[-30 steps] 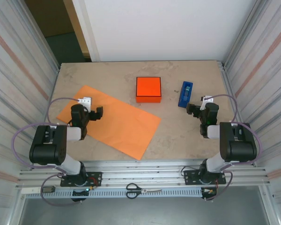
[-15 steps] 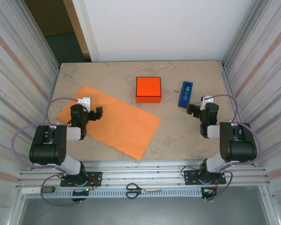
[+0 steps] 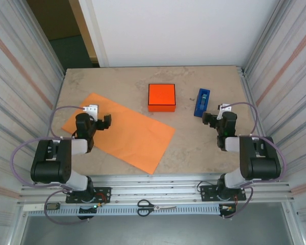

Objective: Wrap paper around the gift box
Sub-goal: Move the wrapping paper to the center of the table.

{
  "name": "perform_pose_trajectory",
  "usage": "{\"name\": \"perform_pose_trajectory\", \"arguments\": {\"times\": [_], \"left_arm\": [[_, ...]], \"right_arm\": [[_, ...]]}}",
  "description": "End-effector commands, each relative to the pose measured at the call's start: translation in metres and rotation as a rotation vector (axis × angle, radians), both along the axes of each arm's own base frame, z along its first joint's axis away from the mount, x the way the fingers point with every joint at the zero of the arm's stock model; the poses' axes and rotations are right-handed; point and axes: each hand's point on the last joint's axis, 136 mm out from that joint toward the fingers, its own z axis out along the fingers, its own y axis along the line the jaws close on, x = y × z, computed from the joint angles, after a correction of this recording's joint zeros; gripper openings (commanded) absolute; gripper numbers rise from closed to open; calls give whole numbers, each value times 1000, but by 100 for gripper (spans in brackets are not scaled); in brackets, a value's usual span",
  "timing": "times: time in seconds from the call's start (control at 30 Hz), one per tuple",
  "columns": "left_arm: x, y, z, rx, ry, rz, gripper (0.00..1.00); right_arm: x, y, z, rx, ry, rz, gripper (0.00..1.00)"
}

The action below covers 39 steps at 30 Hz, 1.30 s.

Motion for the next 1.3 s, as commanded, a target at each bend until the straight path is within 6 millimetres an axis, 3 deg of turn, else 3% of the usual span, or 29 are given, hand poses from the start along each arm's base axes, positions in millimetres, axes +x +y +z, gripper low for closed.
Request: {"name": "perform_pose_trajectory", "arguments": {"times": [0.0,0.1,0.17,0.27,0.37,0.5,0.7,0.77,0.9,0.97,1.1,1.27], "left_arm": [[-6,12,26,-16,-41,73,99],[-16,26,53,-51,-69,166,99],[-25,35,76,-136,-104,250,99],[-35,36,108,-245,-148,276,99],[-45,36,117,-419,-108,330,99],[-52,4,118,-587,59,144,99],[-66,-12,95,-606,253,106,99],[-66,-13,91,-604,278,104,99],[-63,-17,86,-620,320,90,99],[-60,-20,84,-629,340,72,99],[-57,-30,81,-655,383,21,99],[-53,-43,75,-706,436,-37,99]], "right_arm": [[-2,1,31,-7,-9,1,98],[-7,18,67,107,-18,35,98],[-10,45,88,230,12,134,98],[-16,97,99,389,161,233,99],[-28,157,94,399,274,311,100],[-50,240,74,438,382,426,98],[-93,340,29,443,596,572,89],[-106,362,12,412,662,615,86],[-128,385,-22,431,795,653,75],[-138,383,-38,410,856,642,72],[-153,354,-63,349,939,573,67],[-168,305,-76,317,992,499,66]]}}
